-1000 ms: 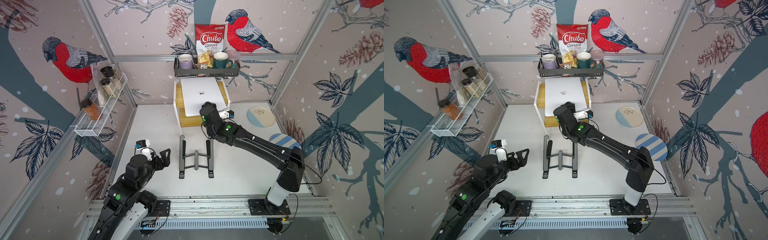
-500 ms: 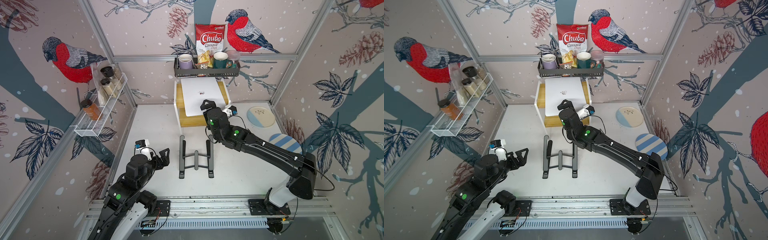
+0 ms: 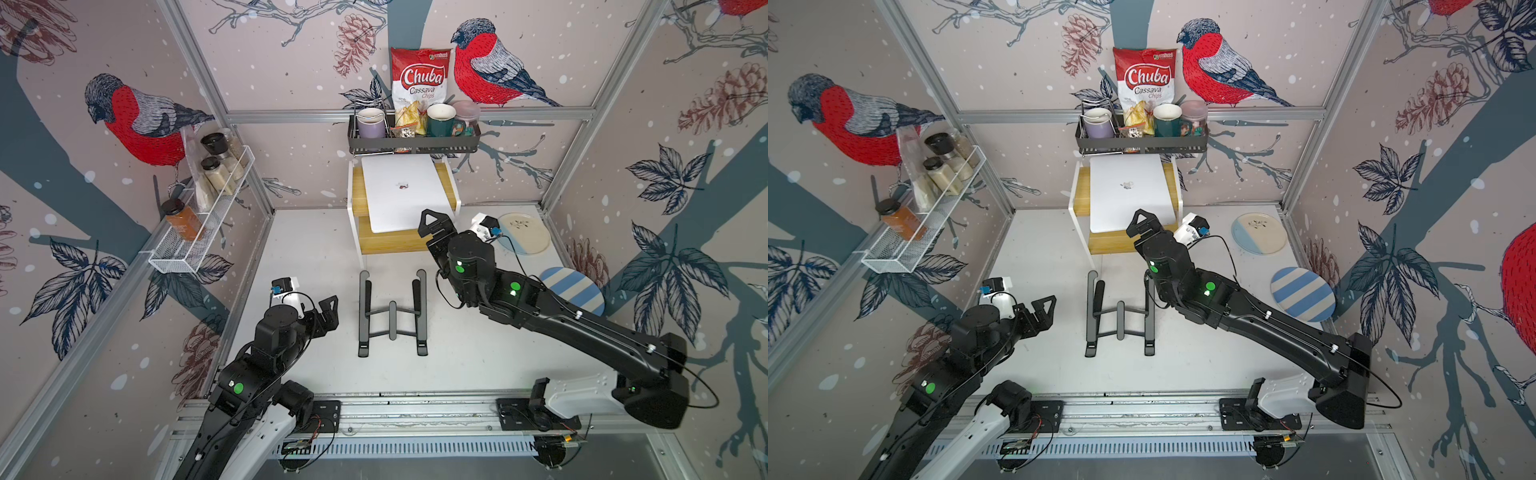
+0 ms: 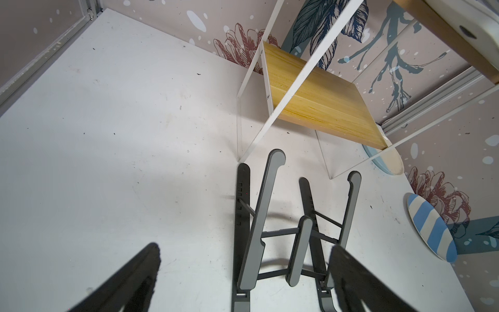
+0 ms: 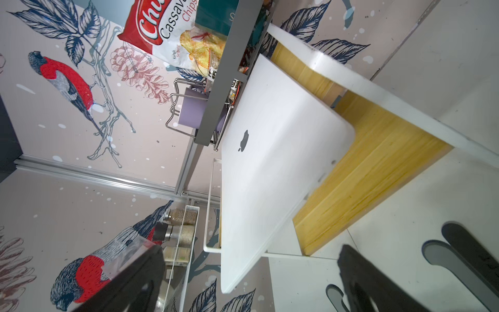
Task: Close the laptop lid and set it aside
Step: Reset both arms
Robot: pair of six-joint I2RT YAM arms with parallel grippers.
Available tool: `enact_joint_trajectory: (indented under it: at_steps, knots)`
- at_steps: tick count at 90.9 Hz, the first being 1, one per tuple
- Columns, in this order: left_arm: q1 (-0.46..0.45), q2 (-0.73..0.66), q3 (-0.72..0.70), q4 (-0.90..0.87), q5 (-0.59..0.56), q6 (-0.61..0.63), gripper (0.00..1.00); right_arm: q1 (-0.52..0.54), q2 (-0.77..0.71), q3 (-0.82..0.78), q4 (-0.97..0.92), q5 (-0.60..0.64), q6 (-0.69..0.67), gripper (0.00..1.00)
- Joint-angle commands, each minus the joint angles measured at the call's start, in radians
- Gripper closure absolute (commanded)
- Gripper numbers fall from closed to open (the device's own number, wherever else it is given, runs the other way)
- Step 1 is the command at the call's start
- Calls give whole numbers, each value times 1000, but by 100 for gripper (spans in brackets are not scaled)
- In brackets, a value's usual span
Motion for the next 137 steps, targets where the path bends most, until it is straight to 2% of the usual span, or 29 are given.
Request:
enact_joint_trajectory:
  at_steps: [1,21,35,46,60,68,75,80,87,99,106,124,137]
  knots:
    - [-2,11,17,-7,-15,7,3,24,-81,-65,-5,38,-124,0]
    - [-2,76,65,-7,-44,-25,3,46,-302,-250,44,61,-336,0]
    - [-1,194,148,-15,-43,-11,3,47,-441,-369,64,115,-496,0]
    - [-1,276,211,-33,-124,5,3,41,-527,-464,63,213,-619,0]
    - [-2,340,274,-19,-196,79,3,33,-588,-504,-16,383,-717,0]
    - [-1,357,284,4,-304,103,3,8,-618,-570,64,419,-842,0]
    - [-1,364,267,52,-379,139,4,-51,-641,-646,176,320,-1015,0]
    - [0,363,232,116,-429,170,4,-125,-645,-680,214,254,-1056,0]
    - [2,367,167,231,-505,221,4,-290,-640,-708,213,196,-990,0]
    - [22,402,57,460,-625,331,4,-599,-598,-776,271,-54,-922,0]
    - [51,432,-13,606,-664,391,4,-725,-536,-791,290,-131,-918,0]
    - [214,577,-48,684,-646,410,4,-844,-306,-823,453,-164,-949,0]
    - [244,689,-98,820,-683,519,4,-859,-145,-855,608,-148,-981,0]
